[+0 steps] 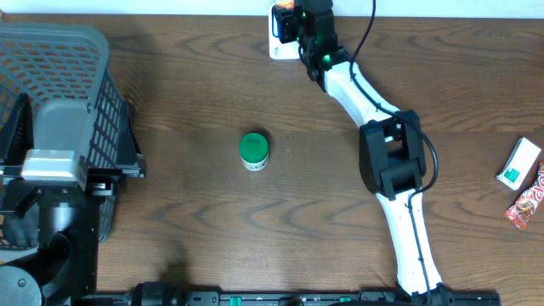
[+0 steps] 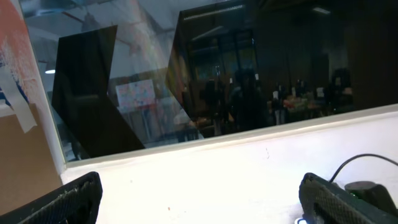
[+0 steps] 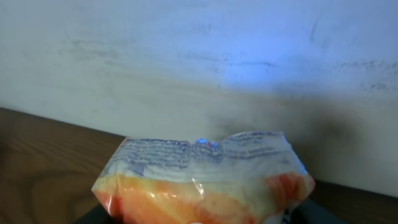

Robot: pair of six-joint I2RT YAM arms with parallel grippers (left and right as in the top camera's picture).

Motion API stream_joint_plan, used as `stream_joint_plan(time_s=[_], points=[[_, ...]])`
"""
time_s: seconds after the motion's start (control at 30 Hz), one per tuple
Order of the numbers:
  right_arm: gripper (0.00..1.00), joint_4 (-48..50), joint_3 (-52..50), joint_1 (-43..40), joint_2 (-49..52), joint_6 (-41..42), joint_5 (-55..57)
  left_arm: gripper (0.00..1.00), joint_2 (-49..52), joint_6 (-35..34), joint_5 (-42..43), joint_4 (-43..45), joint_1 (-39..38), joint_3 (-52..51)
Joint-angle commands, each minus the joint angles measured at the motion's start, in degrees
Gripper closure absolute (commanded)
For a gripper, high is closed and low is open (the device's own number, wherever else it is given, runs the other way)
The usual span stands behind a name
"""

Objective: Scan the item barcode
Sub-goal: 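Lift the snack packet and hold it over the white scanner, then carry the snack packet to the right table edge and release it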

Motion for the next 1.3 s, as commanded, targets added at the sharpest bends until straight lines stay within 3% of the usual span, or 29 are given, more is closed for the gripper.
stream_joint_plan(time_s=[0.0, 0.2, 0.33, 0.43, 0.67, 0.87, 0.93, 1.17, 1.27], points=[[0.51, 0.52, 1.14, -0.04, 2.97, -1.51, 1.9, 0.01, -0.42, -0.92, 0.79, 0.24, -0.24, 0.2], [0.52, 0.35, 1.22, -0.04, 3.23, -2.73, 1.86, 0.01, -0.42, -0.92, 0.79, 0.24, -0.24, 0.2], [0.54, -6.12, 2.56, -0.04, 0.42, -3.04, 1.81, 0.01, -0.42, -0.92, 0.76, 0.26, -0.24, 0.2], [0.59, -18.78, 3.63, -0.09, -4.7, -6.75, 2.69, 0.01, -0.42, -0.92, 0.76, 0.28, -0.24, 0.2], [0.52, -51.36, 3.67, -3.58, -21.46, -7.48, 21.14, 0.01, -0.42, -0.92, 0.76, 0.5, -0.24, 0.2], [0.51, -75.28, 3.67, -16.79, -27.74, -4.61, 26.58, 0.01, -0.44, -1.36, 0.81, 1.62, -0.24, 0.2], [0.5, -80.5, 3.21, -23.54, -26.99, -4.52, 26.69, 0.01, -0.44, -4.46, 0.81, 2.08, -0.24, 0.2], [0.55, -81.77, -4.96, -45.16, -21.94, 0.02, 19.04, 0.01, -0.44, -12.39, 0.79, 3.74, -0.24, 0.2], [0.45, -80.35, -9.42, -51.12, -20.2, 0.33, 17.51, 0.01, -0.44, -12.55, 0.79, 3.89, -0.24, 0.2]])
